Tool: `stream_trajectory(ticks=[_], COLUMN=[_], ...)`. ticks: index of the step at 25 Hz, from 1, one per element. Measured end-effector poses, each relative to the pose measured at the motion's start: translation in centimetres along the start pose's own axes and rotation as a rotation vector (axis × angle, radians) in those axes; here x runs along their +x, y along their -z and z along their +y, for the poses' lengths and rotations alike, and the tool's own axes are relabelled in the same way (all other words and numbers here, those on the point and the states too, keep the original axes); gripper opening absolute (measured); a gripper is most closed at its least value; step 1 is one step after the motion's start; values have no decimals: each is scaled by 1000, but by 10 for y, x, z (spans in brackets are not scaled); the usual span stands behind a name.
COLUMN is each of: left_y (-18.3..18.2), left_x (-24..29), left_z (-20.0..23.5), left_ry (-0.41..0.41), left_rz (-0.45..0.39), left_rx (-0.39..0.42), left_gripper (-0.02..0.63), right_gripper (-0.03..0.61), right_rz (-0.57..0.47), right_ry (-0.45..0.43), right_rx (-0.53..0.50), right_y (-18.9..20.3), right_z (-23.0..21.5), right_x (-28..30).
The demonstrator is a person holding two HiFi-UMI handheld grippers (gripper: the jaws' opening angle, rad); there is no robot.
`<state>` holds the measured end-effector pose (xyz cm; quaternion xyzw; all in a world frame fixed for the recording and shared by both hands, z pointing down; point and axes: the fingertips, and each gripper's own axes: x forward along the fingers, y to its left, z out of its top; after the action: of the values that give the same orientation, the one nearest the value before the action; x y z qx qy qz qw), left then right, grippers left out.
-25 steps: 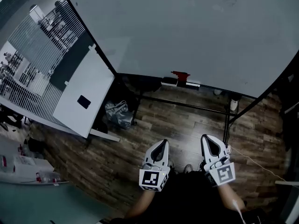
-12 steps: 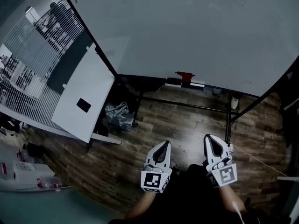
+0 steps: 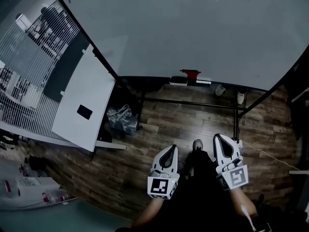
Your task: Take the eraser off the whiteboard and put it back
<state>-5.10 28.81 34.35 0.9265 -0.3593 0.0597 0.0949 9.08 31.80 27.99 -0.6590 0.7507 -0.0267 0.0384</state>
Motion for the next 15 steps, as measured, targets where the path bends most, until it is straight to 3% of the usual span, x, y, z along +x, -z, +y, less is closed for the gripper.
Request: stream_trajectory(ticks=[15], left_y=[-2], left_x=[24], left_z=[7], left_ry=[-23], left_rz=[-20], left_rx=[-32], left_gripper=[5], right_gripper=[15], right_rz=[11], right_ry=[-41], right_rx=[-3], right_y=[3], right_z=[-8], right_x=[20])
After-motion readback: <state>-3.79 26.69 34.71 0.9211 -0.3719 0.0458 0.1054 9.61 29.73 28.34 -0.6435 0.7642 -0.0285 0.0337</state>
